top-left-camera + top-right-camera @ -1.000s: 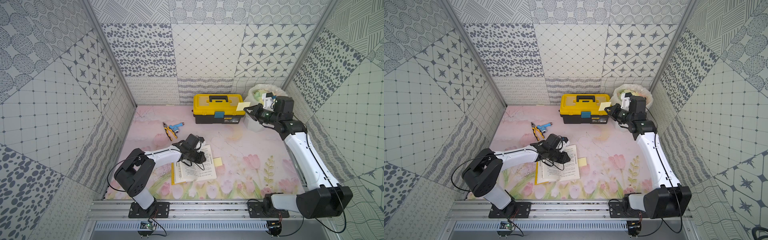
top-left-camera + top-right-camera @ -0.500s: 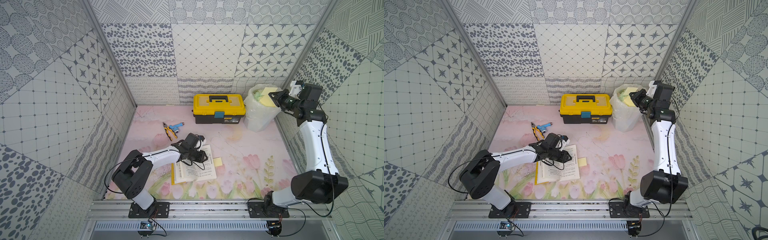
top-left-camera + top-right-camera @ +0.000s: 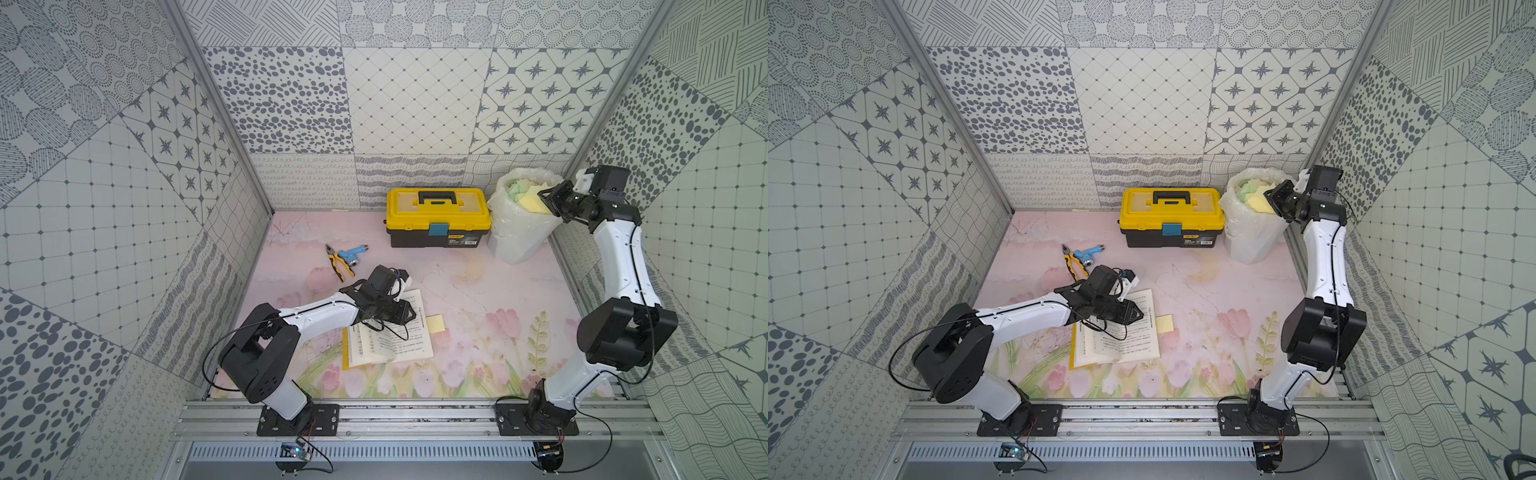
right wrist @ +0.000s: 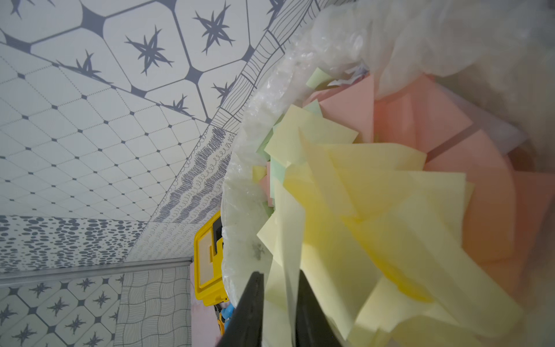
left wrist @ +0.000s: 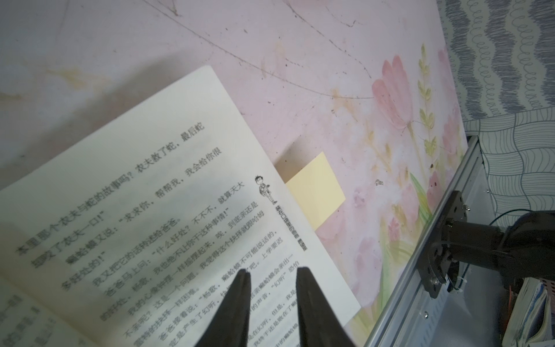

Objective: Peel off the used sticky note
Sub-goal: Place the note in the trash bin, then turn the page of the book at the center of the board.

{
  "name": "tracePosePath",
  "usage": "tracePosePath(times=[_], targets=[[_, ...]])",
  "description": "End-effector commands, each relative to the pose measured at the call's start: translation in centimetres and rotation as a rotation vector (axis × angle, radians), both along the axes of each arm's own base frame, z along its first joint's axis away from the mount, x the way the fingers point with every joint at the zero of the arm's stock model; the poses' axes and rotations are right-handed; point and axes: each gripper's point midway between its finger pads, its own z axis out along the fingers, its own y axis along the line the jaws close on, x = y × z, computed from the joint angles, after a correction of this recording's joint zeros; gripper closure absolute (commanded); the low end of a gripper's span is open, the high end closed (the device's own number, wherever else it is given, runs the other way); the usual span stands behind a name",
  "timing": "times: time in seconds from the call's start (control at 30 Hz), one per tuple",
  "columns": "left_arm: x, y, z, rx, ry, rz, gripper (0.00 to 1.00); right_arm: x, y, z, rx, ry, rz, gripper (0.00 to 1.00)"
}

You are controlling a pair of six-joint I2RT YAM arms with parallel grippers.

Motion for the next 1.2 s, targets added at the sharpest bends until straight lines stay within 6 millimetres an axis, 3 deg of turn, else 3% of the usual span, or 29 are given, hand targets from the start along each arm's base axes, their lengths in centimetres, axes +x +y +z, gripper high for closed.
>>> tracePosePath(times=[0.0,0.27,0.43,0.57,0.67,0.87,1.03,1.17], targets=[[-0.1,-0.6,0.9,-0.046,-0.023,-0.022,0.7,-0.3,-0.9,1.5,-0.062,-0.017,-0.023,0.65],[-0.3,-0.5,1.1,-0.049,-0.027,-0.02,0.7,-2.6,-2.6,3.3,-0.141,-0.012,-0.085,0.4],[-0.2,-0.4,1.6,-0.056,-0.035,-0.015,0.7,-4.6,-3.1,4.0,-0.17,-0.015,-0.104,0.34],[-0.3,-0.5,2.0,-0.07,-0.036,-0.01,0.7,-6.4,-1.7,3.7,-0.15,-0.018,-0.063,0.31],[-0.5,-0.3,1.9,-0.074,-0.023,0.003,0.7,-7.6,0.0,3.0,-0.113,-0.035,-0.013,0.3],[-1.0,0.1,1.3,-0.078,0.005,0.033,0.7,-10.5,4.8,-0.7,-0.053,-0.027,0.107,0.28],[-0.8,0.5,1.4,-0.079,0.011,0.074,0.68,-12.7,12.0,-6.4,-0.055,0.044,0.285,0.25],[-0.9,0.8,1.4,-0.098,0.032,0.103,0.67,-14.8,16.5,-11.3,-0.022,0.117,0.418,0.25]])
